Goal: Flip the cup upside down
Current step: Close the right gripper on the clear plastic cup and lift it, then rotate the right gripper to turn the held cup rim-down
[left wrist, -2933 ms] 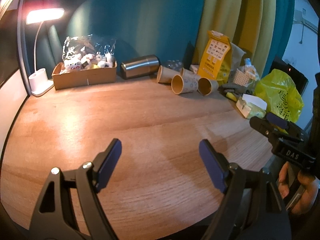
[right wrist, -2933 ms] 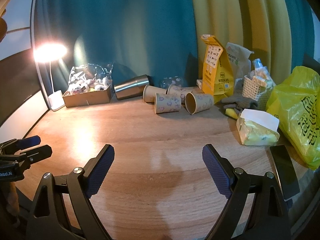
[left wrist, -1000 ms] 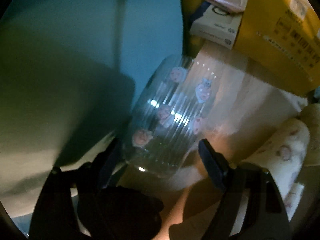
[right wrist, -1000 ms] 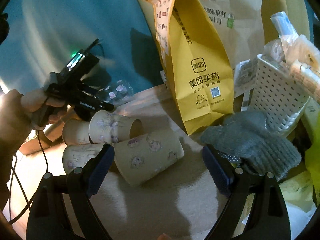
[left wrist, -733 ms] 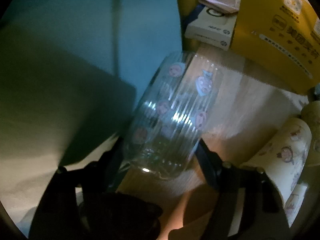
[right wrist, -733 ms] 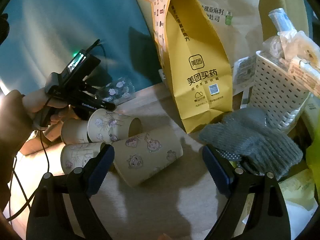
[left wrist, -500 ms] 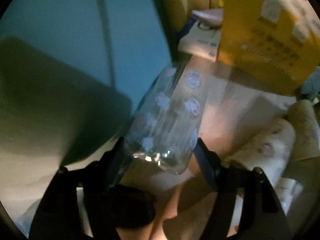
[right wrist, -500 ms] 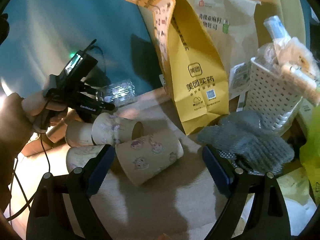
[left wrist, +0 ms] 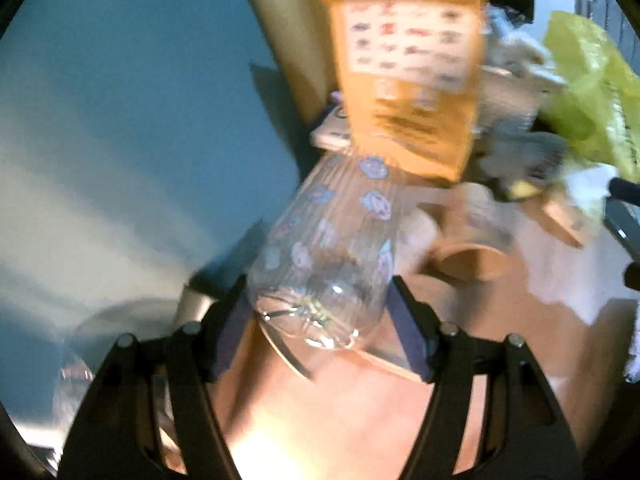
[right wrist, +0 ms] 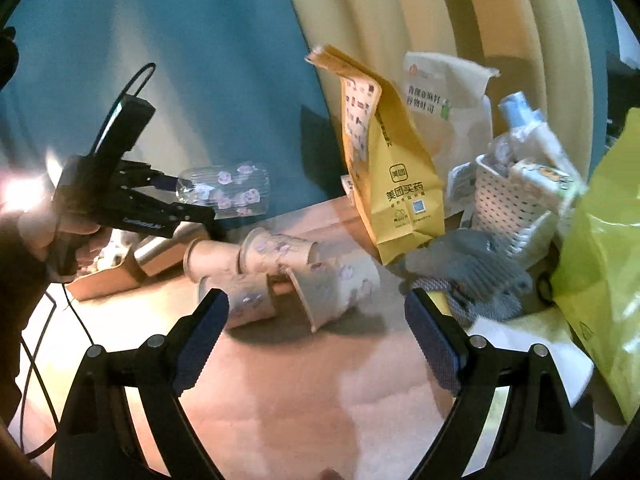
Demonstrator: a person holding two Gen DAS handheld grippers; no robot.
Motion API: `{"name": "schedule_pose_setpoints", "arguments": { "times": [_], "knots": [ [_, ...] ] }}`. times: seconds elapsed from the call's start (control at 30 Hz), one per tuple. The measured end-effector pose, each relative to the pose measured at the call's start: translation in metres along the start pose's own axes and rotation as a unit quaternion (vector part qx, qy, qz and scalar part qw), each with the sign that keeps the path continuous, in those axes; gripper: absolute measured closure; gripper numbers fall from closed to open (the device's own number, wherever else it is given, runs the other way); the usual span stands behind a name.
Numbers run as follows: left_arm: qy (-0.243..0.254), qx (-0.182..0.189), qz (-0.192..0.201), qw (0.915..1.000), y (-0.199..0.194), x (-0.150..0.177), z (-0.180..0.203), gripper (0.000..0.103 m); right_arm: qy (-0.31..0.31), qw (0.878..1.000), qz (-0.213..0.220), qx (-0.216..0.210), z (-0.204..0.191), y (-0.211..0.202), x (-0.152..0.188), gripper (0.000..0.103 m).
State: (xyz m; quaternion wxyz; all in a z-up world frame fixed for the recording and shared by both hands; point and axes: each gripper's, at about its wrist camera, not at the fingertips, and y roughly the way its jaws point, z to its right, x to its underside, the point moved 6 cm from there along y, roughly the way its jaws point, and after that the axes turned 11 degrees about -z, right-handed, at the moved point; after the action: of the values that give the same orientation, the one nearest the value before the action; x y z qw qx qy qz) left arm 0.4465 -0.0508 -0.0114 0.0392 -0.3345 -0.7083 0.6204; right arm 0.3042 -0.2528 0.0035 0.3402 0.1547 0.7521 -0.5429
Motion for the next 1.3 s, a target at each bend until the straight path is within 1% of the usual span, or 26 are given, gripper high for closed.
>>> {"name": "schedule_pose_setpoints", "arguments": {
  "times": [0.1, 0.23, 0.37, 0.47, 0.5, 0.57, 0.63, 0.73, 0.83, 0.93, 0.97, 1.03, 1.13, 1.17, 1.2, 1.27, 1.3],
  "knots": [
    [-0.008, 0.025, 0.011, 0.9996, -0.026, 0.033, 0.027, 0.035, -0.012, 1.0, 0.002, -0.002, -0.011, -0.02, 0.016, 0.011],
    [-0.019, 0.051, 0.011, 0.9985, -0.054, 0.084, 0.07, 0.035, -0.037, 0.999, -0.01, -0.014, -0.029, -0.044, 0.046, 0.011],
    [-0.049, 0.084, 0.003, 0.9953, -0.066, 0.151, 0.113, 0.035, -0.085, 0.995, -0.034, -0.035, -0.056, -0.061, 0.083, 0.011],
    [-0.068, 0.102, -0.005, 0.9925, -0.074, 0.201, 0.144, 0.035, -0.137, 0.988, -0.051, -0.043, -0.079, -0.069, 0.111, 0.011],
    [-0.076, 0.114, -0.01, 0.9905, -0.076, 0.223, 0.159, 0.035, -0.154, 0.985, -0.058, -0.047, -0.086, -0.07, 0.12, 0.011],
    [-0.086, 0.129, -0.016, 0.9877, -0.073, 0.255, 0.182, 0.035, -0.191, 0.976, -0.074, -0.071, -0.103, -0.074, 0.14, 0.011],
    [-0.093, 0.134, -0.02, 0.9864, -0.069, 0.277, 0.2, 0.035, -0.22, 0.967, -0.089, -0.093, -0.115, -0.075, 0.154, 0.011],
    [-0.104, 0.155, -0.021, 0.9823, -0.066, 0.307, 0.22, 0.035, -0.275, 0.947, -0.119, -0.115, -0.138, -0.076, 0.179, 0.011],
    [-0.106, 0.167, -0.019, 0.98, -0.063, 0.322, 0.228, 0.035, -0.333, 0.922, -0.151, -0.124, -0.156, -0.072, 0.192, 0.012],
    [-0.116, 0.182, -0.017, 0.9763, -0.057, 0.333, 0.229, 0.034, -0.39, 0.895, -0.18, -0.122, -0.174, -0.064, 0.2, 0.012],
    [-0.12, 0.188, -0.01, 0.9748, -0.058, 0.336, 0.228, 0.034, -0.408, 0.885, -0.189, -0.121, -0.18, -0.061, 0.202, 0.012],
    [-0.122, 0.196, -0.006, 0.9728, -0.06, 0.337, 0.222, 0.034, -0.44, 0.867, -0.204, -0.118, -0.189, -0.056, 0.206, 0.016],
    [-0.131, 0.2, -0.002, 0.971, -0.061, 0.34, 0.214, 0.033, -0.496, 0.834, -0.216, -0.107, -0.201, -0.049, 0.209, 0.017],
    [-0.134, 0.2, -0.002, 0.9705, -0.06, 0.342, 0.213, 0.029, -0.515, 0.821, -0.222, -0.105, -0.207, -0.046, 0.211, 0.017],
    [-0.139, 0.201, -0.003, 0.9697, -0.061, 0.345, 0.211, 0.02, -0.525, 0.813, -0.227, -0.105, -0.209, -0.045, 0.212, 0.017],
    [-0.148, 0.203, 0.007, 0.9678, -0.068, 0.352, 0.209, 0.016, -0.558, 0.789, -0.234, -0.103, -0.22, -0.043, 0.216, 0.017],
    [-0.153, 0.208, 0.012, 0.9659, -0.071, 0.356, 0.208, 0.015, -0.573, 0.779, -0.235, -0.101, -0.224, -0.043, 0.218, 0.017]
  ]
}}
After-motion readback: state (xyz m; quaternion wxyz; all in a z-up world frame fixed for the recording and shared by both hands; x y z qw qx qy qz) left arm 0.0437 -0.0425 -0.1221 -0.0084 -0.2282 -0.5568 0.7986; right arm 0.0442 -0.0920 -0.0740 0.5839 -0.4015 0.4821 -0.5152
